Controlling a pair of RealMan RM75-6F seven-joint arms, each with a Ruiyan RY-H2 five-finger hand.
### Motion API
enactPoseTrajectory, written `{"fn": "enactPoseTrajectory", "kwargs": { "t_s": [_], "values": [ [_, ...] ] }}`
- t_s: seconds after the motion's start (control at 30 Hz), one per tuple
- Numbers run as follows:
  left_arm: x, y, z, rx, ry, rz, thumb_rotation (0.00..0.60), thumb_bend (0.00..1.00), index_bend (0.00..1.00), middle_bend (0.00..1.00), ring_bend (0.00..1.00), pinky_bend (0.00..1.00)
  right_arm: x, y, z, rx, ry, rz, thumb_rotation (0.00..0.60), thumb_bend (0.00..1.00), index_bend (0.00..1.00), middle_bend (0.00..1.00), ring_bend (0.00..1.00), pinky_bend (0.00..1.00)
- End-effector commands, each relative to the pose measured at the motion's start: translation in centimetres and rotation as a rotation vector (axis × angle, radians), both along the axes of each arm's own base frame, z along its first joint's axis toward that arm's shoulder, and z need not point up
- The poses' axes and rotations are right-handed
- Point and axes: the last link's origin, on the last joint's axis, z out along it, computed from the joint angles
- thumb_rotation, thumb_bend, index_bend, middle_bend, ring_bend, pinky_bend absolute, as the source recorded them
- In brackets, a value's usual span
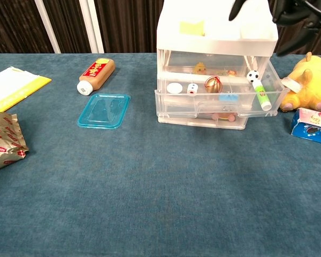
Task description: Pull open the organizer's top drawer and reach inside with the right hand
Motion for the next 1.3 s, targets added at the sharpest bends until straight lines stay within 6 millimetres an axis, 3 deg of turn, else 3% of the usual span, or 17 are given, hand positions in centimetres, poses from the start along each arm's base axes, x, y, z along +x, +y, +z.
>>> {"fn": "enactPoseTrajectory", "kwargs": {
  "t_s": [0.03,0.33,0.57,1.3],
  "values": [
    [0.0,0.0,0.0,0.0,0.0,-0.001,0.6,0.42,0.1,0.03,0.0,0.0,0.3,-0.4,-0.4,-0.033,0.05,0.088,0.6,0.24,0.22,0.91,0.92,0.91],
    [-0.1,0.0,-0.1,0.003,0.012,-0.005,0.6,0.42,0.1,0.03,0.0,0.0,1.2,-0.5,-1.7,-0.155,0.171,0.363,0.6,0.24,0.22,0.92,0.93,0.93],
    [-0.2,0.1,-0.2,0.005,0.025,-0.005,0.6,0.42,0.1,0.03,0.0,0.0,1.3,-0.9,-3.1,-0.169,0.228,0.477,0.6,0.24,0.22,0.94,0.94,0.95],
    [-0.2,0.1,-0.4,0.002,0.028,-0.006,0.6,0.42,0.1,0.03,0.0,0.0,1.3,-1.9,-6.2,-0.114,0.308,0.634,0.6,0.29,0.25,0.95,0.95,0.97]
  ]
}}
